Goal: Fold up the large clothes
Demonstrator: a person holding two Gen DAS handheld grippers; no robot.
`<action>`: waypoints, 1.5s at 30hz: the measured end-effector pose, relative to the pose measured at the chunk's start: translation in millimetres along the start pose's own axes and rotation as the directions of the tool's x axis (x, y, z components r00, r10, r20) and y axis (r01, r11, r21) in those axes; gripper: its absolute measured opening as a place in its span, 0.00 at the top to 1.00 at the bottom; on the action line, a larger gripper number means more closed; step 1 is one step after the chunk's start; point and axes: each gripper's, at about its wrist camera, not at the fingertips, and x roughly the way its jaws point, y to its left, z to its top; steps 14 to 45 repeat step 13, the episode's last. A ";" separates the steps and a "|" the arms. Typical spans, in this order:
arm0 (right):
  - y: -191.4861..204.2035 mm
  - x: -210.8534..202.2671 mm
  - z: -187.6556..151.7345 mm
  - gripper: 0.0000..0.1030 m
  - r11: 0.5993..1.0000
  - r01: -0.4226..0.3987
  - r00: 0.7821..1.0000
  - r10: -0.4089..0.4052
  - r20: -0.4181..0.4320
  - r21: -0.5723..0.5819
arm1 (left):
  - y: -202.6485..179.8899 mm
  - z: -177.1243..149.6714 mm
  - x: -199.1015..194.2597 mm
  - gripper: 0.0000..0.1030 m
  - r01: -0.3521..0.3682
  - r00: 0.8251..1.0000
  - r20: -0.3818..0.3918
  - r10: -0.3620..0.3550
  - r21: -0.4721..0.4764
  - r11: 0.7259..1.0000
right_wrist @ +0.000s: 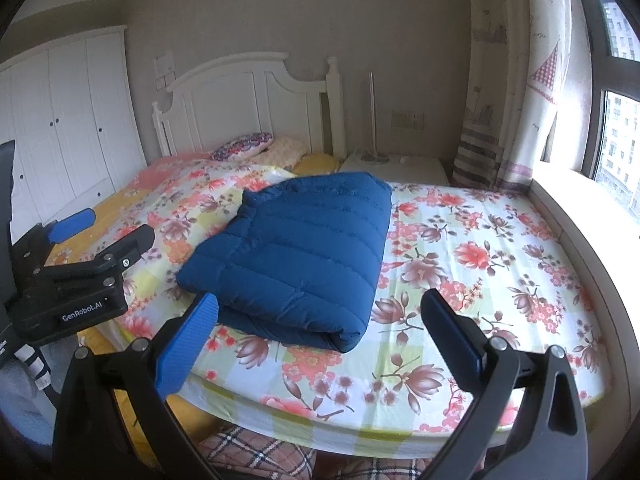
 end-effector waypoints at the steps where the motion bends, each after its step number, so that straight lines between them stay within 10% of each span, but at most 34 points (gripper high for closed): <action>1: -1.7 4.9 0.3 0.02 1.000 -0.001 1.000 0.001 -0.007 0.002 | -1.3 -0.2 4.4 0.05 0.000 1.000 0.000 0.000 0.001 1.000; 5: -14.0 30.7 4.6 0.02 1.000 -0.004 1.000 0.004 -0.028 0.018 | -4.6 -1.5 28.8 0.05 -0.003 1.000 0.027 0.004 -0.039 0.999; 13: -84.2 86.6 5.5 0.02 0.991 0.014 0.994 0.001 -0.113 0.131 | 55.0 -1.2 143.4 0.05 0.046 0.958 -0.281 -0.066 -0.078 0.996; 45: -84.2 86.6 5.5 0.02 0.991 0.014 0.994 0.001 -0.113 0.131 | 55.0 -1.2 143.4 0.05 0.046 0.958 -0.281 -0.066 -0.078 0.996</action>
